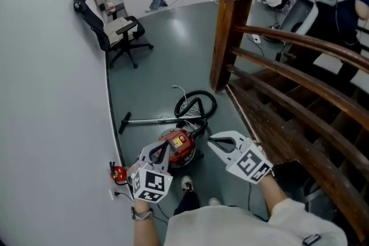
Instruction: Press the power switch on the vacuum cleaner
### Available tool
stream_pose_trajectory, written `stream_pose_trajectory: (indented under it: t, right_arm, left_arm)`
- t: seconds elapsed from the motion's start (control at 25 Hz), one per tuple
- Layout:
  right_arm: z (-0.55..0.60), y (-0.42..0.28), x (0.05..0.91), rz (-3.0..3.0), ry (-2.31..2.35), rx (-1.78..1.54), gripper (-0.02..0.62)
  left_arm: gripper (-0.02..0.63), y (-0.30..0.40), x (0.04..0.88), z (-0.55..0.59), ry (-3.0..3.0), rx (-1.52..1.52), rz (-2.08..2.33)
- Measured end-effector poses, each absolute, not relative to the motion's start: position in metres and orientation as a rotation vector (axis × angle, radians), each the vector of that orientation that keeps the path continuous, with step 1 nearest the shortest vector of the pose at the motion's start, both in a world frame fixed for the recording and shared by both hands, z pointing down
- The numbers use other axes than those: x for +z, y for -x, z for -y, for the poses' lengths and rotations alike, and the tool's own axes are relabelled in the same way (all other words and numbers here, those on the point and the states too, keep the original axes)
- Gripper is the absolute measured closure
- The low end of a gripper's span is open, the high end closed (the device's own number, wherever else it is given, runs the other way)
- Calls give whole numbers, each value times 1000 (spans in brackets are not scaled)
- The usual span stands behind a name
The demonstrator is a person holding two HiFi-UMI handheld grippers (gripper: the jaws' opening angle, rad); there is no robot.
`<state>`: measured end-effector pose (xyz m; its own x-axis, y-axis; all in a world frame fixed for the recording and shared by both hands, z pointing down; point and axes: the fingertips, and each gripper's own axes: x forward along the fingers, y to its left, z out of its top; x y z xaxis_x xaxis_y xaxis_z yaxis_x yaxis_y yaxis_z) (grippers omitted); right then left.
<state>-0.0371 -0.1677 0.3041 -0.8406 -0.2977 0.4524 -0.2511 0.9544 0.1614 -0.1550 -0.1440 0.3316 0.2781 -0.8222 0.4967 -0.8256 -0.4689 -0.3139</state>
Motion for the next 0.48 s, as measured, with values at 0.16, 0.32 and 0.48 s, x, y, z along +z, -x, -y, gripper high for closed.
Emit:
stream_pose_trajectory:
  t: [0.16, 0.32, 0.48]
  right_arm:
    - [173, 42, 314, 2593, -410, -98, 566]
    - [175, 50, 321, 2567, -432, -91, 565]
    - [184, 53, 330, 2565, -468, -65, 565]
  left_arm:
    - [609, 162, 340, 155, -2518, 976, 1575]
    - [608, 170, 349, 164, -2529, 979, 1541]
    - [608, 174, 360, 175, -2541, 984, 1504]
